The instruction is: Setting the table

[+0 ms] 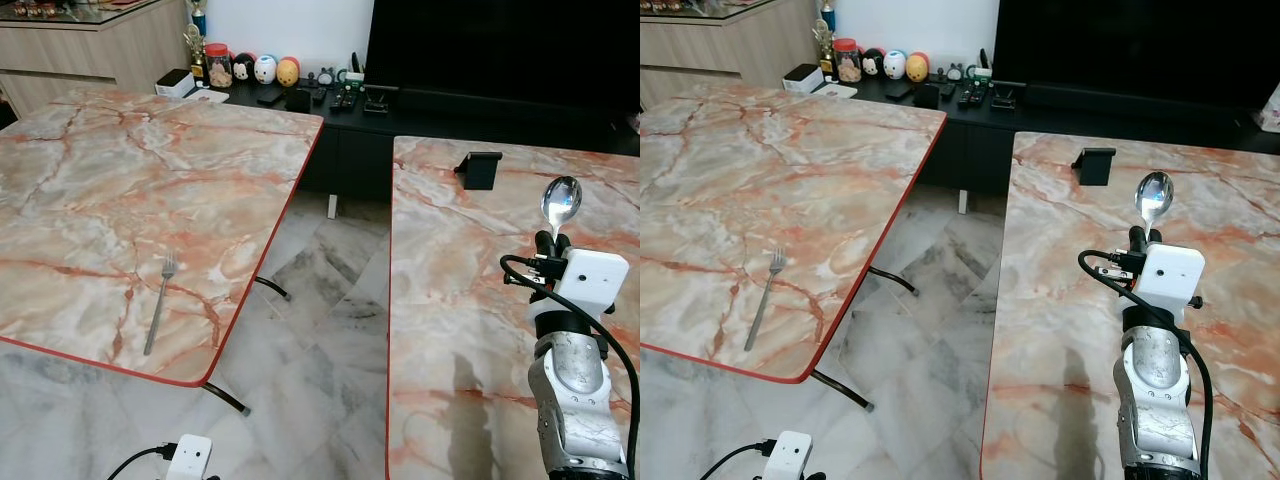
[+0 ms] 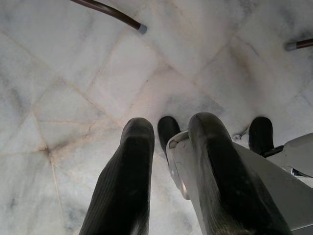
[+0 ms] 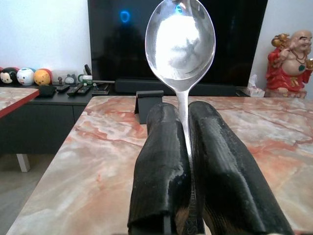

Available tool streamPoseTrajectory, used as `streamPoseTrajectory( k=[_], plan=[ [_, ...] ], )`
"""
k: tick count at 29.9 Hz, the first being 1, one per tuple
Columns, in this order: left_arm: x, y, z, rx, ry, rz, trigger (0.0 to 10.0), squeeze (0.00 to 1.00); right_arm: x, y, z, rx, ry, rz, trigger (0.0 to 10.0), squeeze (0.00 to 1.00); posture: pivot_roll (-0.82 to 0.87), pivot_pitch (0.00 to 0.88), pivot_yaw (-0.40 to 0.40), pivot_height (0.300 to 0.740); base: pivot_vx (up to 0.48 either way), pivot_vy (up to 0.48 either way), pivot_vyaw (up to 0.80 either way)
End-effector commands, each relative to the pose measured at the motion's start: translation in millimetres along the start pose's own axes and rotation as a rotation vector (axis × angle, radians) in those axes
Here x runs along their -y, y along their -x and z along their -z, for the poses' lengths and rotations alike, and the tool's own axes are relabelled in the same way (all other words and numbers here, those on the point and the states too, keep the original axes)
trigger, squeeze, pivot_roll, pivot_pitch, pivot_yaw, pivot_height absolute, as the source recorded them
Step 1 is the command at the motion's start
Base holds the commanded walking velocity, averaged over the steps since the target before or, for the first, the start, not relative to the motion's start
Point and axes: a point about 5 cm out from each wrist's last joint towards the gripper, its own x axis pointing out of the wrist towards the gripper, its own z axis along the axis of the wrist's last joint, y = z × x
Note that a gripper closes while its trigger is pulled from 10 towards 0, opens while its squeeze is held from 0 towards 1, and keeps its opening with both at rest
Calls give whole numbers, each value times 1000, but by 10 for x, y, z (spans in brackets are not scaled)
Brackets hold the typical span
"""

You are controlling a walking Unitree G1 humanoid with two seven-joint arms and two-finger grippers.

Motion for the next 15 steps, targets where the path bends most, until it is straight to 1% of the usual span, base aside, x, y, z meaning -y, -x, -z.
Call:
streamPoseTrajectory(
  k=[1,9,15],
  plan=[
    [18,3,43,-28,-1,3,10000,0,-9,-26,-66,30,-9,-1,10000,0,2,0,-43,740,0,0,0],
    [23,4,48,-26,-1,5,10000,0,-20,-21,-68,33,-13,-5,10000,0,2,0,-42,740,0,0,0],
    [25,4,49,-26,2,5,10000,0,-15,-22,-67,32,-12,-4,10000,0,2,0,-41,740,-295,0,0]
  ],
)
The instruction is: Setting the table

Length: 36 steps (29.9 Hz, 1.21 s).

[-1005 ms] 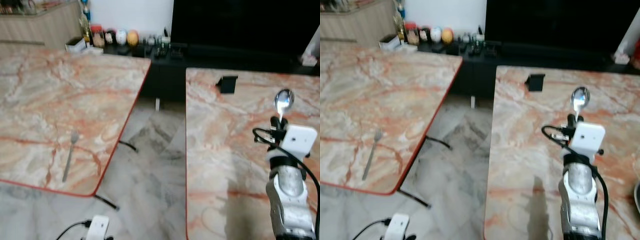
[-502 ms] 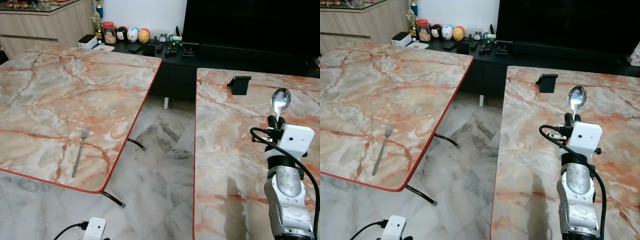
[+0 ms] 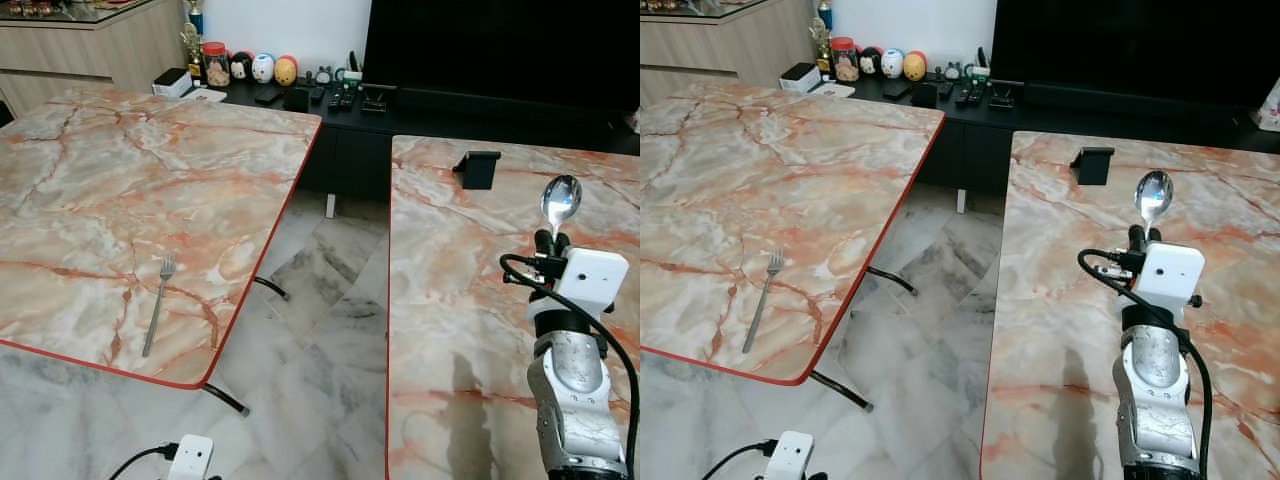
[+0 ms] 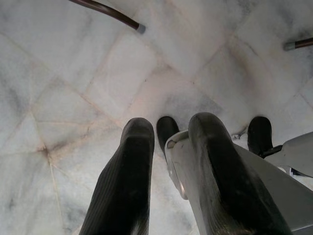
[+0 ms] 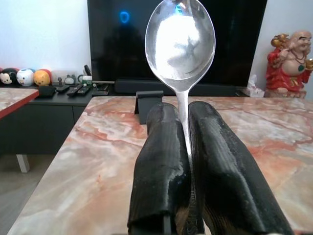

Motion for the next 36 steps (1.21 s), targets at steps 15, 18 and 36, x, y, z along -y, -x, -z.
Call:
streamPoseTrajectory(
  k=[15,18,36],
  plan=[
    [-2,10,63,-30,14,-10,10000,0,-13,-11,-61,27,-14,-3,10000,0,0,0,-40,740,-268,0,0],
    [-9,12,64,-29,15,-12,10000,0,-15,-12,-61,27,-15,-3,10000,0,0,0,-40,740,0,0,0],
    [15,2,30,-8,52,-14,10000,0,-17,-10,-56,25,-19,-1,10000,0,-1,0,-40,740,0,0,0]
  ],
)
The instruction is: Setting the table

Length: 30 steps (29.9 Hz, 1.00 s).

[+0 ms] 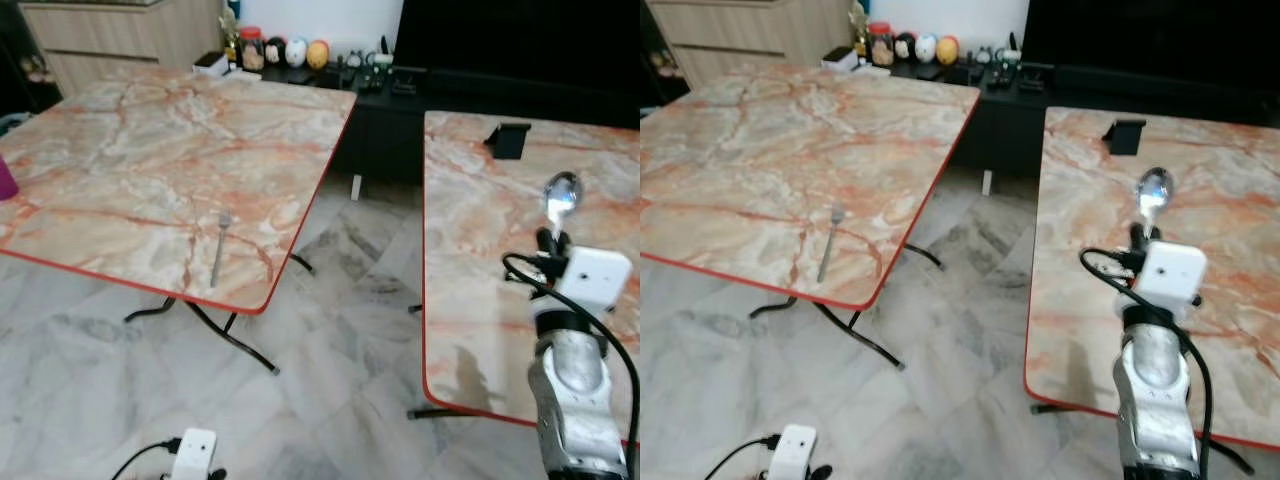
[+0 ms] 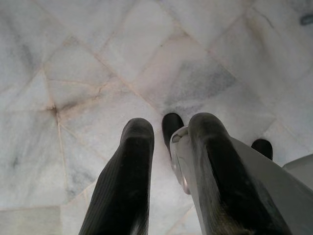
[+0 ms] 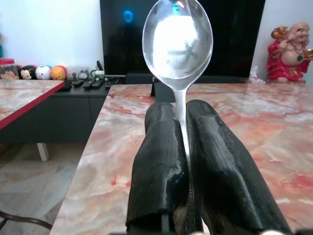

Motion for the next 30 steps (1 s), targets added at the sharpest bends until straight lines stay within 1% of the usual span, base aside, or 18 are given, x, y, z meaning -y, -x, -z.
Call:
streamPoseTrajectory(
  k=[1,13,30],
  plan=[
    [-34,21,69,-17,26,-15,10000,0,-28,-24,-63,24,-5,-10,10000,0,-2,0,-40,740,0,0,0],
    [-72,20,36,-7,-15,-14,10000,0,-41,-33,-88,36,-3,-13,10000,0,-11,0,-33,740,0,0,0],
    [-87,19,21,-4,-23,-10,10000,0,-79,-57,-93,39,-8,-20,10000,0,-9,0,-27,740,0,-382,0]
  ],
)
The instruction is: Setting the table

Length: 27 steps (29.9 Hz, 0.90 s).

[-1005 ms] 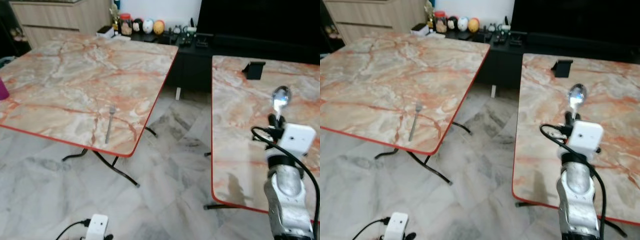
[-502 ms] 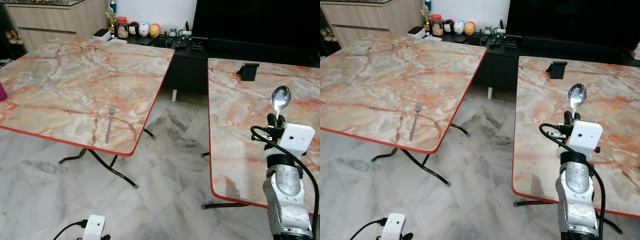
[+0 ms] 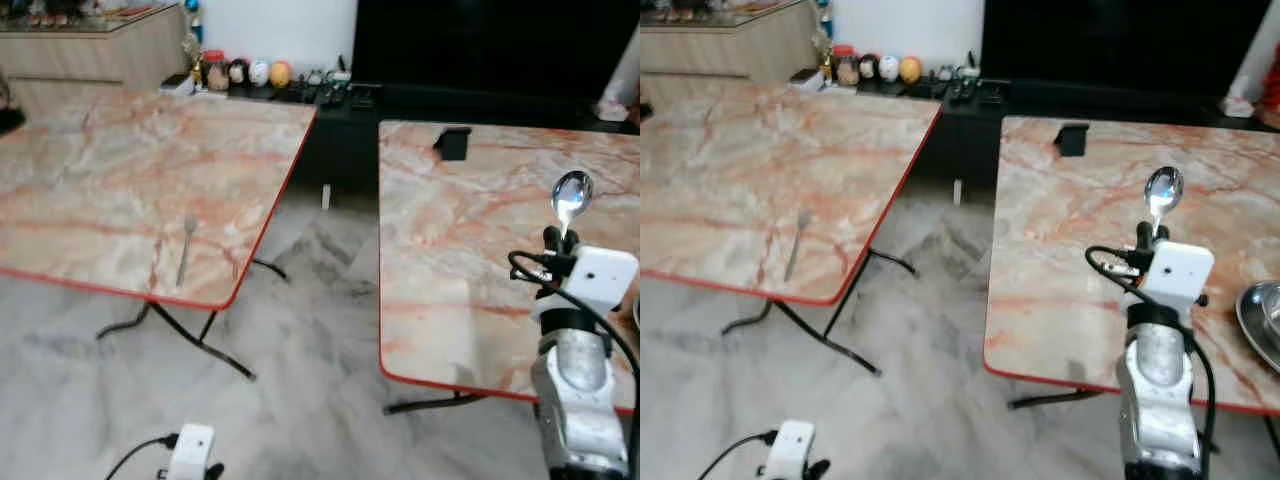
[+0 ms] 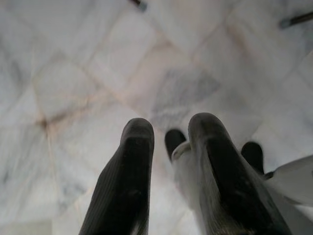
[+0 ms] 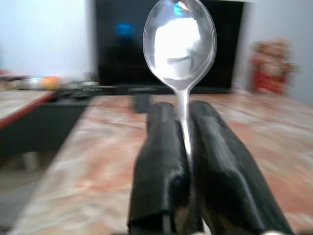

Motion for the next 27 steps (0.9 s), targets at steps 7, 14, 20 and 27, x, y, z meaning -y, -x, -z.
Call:
streamPoseTrajectory(
  k=[7,14,20,27],
  plan=[
    [58,-6,10,-5,-8,17,10000,0,81,-12,-27,8,15,26,10000,0,-9,0,-27,740,0,-382,0],
    [66,-11,-8,1,-9,20,10000,0,97,-16,-31,10,18,28,10000,0,-9,0,-28,740,0,-382,0],
    [67,-12,-11,0,-10,22,10000,0,121,-16,-38,13,18,39,10000,0,-12,0,-25,740,0,-385,0],
    [68,-12,-9,-1,-8,25,10000,0,140,-27,-30,4,7,61,10000,0,-12,0,-24,740,0,-353,-61]
  ],
)
